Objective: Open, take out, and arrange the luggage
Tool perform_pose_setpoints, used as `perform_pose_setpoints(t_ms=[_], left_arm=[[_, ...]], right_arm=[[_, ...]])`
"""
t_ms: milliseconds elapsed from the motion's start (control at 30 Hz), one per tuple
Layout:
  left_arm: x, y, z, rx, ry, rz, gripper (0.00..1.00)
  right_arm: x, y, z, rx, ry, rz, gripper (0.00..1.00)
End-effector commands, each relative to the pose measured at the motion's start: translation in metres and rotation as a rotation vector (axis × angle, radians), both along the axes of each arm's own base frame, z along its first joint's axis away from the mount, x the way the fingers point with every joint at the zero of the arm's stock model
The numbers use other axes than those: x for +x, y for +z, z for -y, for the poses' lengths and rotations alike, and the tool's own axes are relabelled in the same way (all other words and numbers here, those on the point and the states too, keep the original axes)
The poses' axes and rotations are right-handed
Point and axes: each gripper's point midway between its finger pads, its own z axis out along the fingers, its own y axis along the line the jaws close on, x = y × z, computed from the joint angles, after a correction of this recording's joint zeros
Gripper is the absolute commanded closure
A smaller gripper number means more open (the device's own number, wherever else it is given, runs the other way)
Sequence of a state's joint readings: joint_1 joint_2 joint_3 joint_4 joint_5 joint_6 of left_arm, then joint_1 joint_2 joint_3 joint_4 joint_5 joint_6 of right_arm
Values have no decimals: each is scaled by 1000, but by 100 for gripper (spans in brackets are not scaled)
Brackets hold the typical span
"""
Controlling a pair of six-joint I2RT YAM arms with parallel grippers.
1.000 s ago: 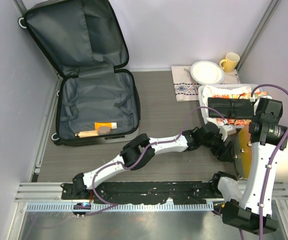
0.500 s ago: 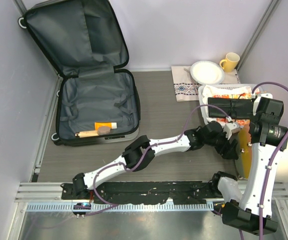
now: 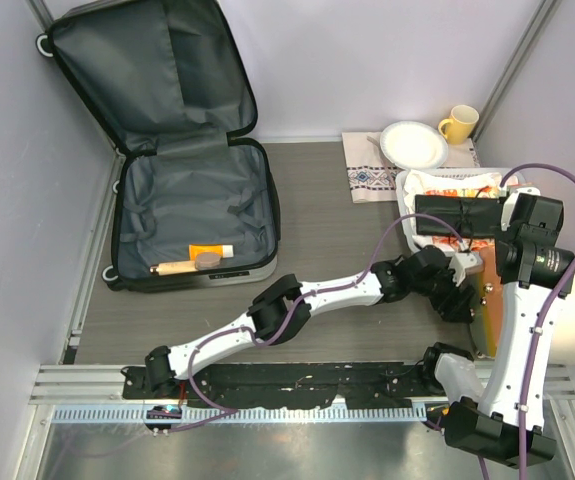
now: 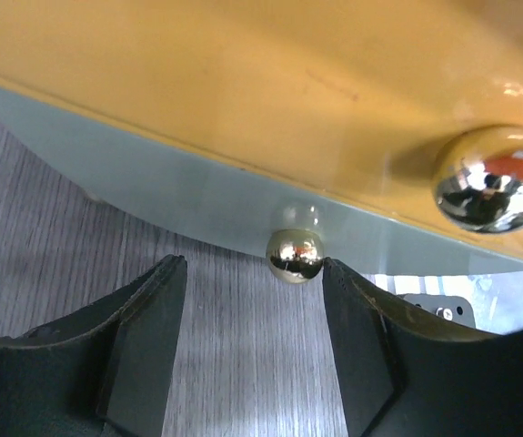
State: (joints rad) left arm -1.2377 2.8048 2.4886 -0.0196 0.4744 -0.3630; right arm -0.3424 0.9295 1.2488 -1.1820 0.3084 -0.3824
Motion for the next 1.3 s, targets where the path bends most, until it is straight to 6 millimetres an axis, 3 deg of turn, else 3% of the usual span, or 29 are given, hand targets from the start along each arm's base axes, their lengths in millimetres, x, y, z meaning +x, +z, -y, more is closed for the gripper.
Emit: perform_pose_setpoints(t_ms=[0,200,400,467,567,700,933,1167,1200,1267], left_arm=[[-5,19,7,-59,-51,58,34],[-9,30,3,-97,-67,73,34],[-1,37,6,-120,-47,39,55],[8,56,10,-182,-18,43,58],[2,49,9,-164,-53,35,40],[4,53,3,-200,-62,5,34],[4,63,1,-247,-87,-36,40],[13,68,-4,-261,-60,-53,38],[16,88,-6,-308,-51,-37,35],[24,85,-12,-292,-37,-28,35]], right_arm=[[-39,-40,-28,169,-3,-219,71],[-41,-41,-29,173,-6,-220,72],[-42,-41,-30,177,-7,-219,73],[-43,-40,-30,174,-9,-219,72],[-44,-39,-30,173,-8,-218,73],[-42,-39,-31,176,-5,-214,72],[-43,-40,-32,179,-2,-218,73],[-42,-36,-35,200,5,-209,72],[-42,-36,-41,229,16,-208,68],[-38,-26,-42,237,12,-176,57]])
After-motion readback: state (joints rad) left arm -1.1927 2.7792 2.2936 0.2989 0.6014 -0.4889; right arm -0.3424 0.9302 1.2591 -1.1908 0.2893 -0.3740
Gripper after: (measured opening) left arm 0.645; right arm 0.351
